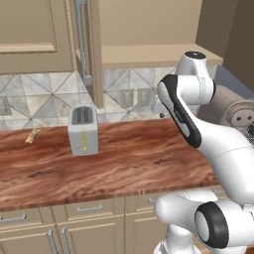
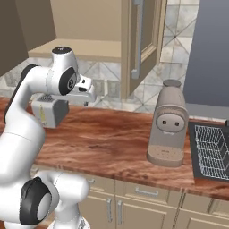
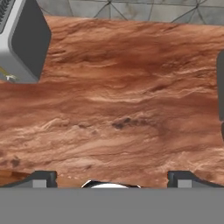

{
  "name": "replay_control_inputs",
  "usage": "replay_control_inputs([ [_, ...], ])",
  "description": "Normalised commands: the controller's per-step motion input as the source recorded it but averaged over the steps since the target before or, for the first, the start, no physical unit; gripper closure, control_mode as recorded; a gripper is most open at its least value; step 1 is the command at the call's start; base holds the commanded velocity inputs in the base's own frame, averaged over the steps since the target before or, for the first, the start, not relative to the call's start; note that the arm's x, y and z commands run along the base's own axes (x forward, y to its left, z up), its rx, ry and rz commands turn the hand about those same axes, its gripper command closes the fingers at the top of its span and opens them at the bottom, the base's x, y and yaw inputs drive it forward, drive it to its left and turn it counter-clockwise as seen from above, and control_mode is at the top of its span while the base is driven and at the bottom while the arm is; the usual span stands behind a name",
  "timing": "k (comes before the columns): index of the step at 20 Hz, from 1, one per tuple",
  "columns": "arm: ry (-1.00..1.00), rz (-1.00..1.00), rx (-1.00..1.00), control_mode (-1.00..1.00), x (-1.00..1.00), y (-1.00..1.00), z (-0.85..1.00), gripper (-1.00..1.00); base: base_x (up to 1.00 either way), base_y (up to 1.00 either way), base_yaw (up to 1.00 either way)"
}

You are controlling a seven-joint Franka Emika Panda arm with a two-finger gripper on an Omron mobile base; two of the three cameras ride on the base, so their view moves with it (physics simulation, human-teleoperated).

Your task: Close all open cabinet doors.

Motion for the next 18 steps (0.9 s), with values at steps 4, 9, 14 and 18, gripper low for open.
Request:
replay_control_inputs([
  [4,0.0,0.0,0.0,1.0,0.0,0.0,0.0,-1.0,0.25,0.04,0.0],
  [9,0.0,0.0,0.0,1.0,0.0,0.0,0.0,-1.0,0.0,0.0,0.0],
  [14,0.0,0.0,0.0,1.0,0.0,0.0,0.0,-1.0,0.0,0.0,0.0],
  [18,-0.01,0.0,0.0,-1.0,-0.1,0.0,-0.16,-1.0,0.0,0.0,0.0],
])
